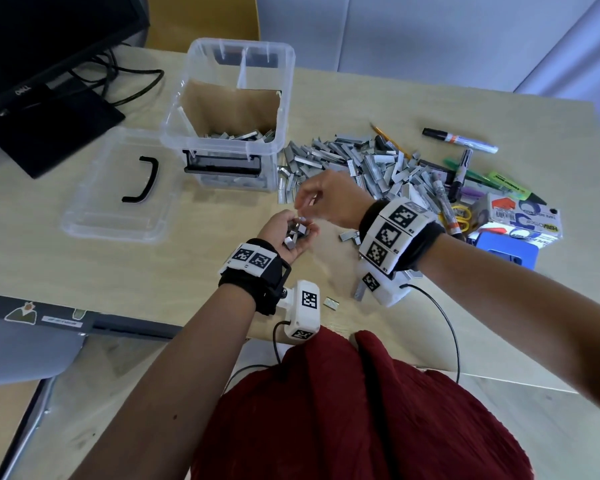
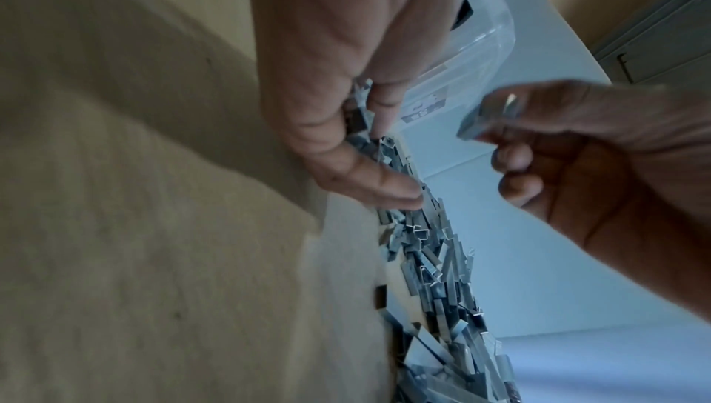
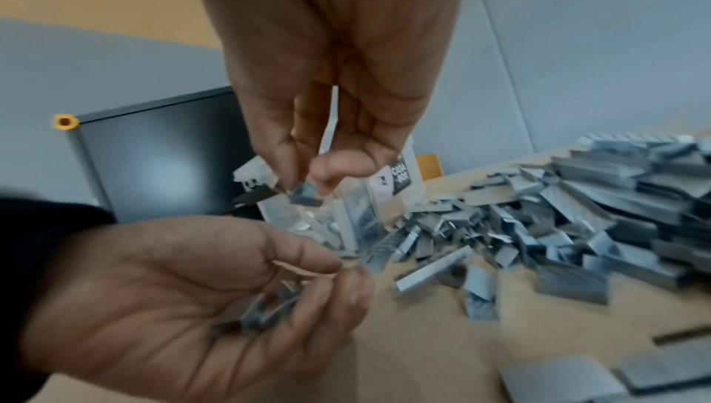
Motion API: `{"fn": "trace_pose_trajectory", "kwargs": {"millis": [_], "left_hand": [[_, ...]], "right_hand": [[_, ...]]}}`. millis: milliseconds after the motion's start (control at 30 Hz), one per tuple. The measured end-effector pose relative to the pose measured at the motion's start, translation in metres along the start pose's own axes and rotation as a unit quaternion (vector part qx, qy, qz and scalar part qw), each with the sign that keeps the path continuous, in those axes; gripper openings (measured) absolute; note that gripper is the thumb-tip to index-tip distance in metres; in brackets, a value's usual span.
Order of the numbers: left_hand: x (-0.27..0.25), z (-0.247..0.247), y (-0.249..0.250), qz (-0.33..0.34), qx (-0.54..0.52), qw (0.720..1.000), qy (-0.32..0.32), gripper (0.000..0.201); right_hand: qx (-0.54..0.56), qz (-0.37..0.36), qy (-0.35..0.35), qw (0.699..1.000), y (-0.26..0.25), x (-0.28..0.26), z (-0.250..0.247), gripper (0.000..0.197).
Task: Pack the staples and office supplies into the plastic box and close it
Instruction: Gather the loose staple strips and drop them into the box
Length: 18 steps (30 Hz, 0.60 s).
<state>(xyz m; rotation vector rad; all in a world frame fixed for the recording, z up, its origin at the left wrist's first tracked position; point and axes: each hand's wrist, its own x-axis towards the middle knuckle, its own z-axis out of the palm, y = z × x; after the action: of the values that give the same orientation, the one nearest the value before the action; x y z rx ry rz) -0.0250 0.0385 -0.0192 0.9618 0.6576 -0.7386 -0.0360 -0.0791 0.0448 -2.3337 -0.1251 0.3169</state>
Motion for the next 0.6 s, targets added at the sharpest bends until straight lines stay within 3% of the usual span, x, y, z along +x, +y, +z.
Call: {"fn": "trace_pose_trajectory", "kwargs": {"millis": [67,233,433,533,600], "left_hand": [[-0.001,0.002,0.001,-0.016,0.018,1.0,-0.009,0.019],[-0.001,-0.003,0.003,-0.025,0.069,0.997,-0.015,0.036],[-0.001,-0.016,0.003,-0.007,0.1,0.995,0.0,0.033],[-0.001,-0.02,0.0,-0.003,0.109,0.994,0.002,0.032],[-0.001,-0.021,-0.001,0.0,0.112,0.994,0.003,0.032]], "right_hand": [[-0.02,-0.007,-0.014,1.0,-0.001,-0.002,0.0,0.009],[-0.08,0.001,-0.019,0.997,0.008,-0.019,-0.008,0.012],[-0.214,0.017,-0.189,0.958,0.023,-0.056,0.031,0.019],[-0.271,0.04,-0.23,0.934,0.026,-0.065,0.049,0.029],[-0.286,0.024,-0.234,0.929,0.025,-0.068,0.053,0.024]]}}
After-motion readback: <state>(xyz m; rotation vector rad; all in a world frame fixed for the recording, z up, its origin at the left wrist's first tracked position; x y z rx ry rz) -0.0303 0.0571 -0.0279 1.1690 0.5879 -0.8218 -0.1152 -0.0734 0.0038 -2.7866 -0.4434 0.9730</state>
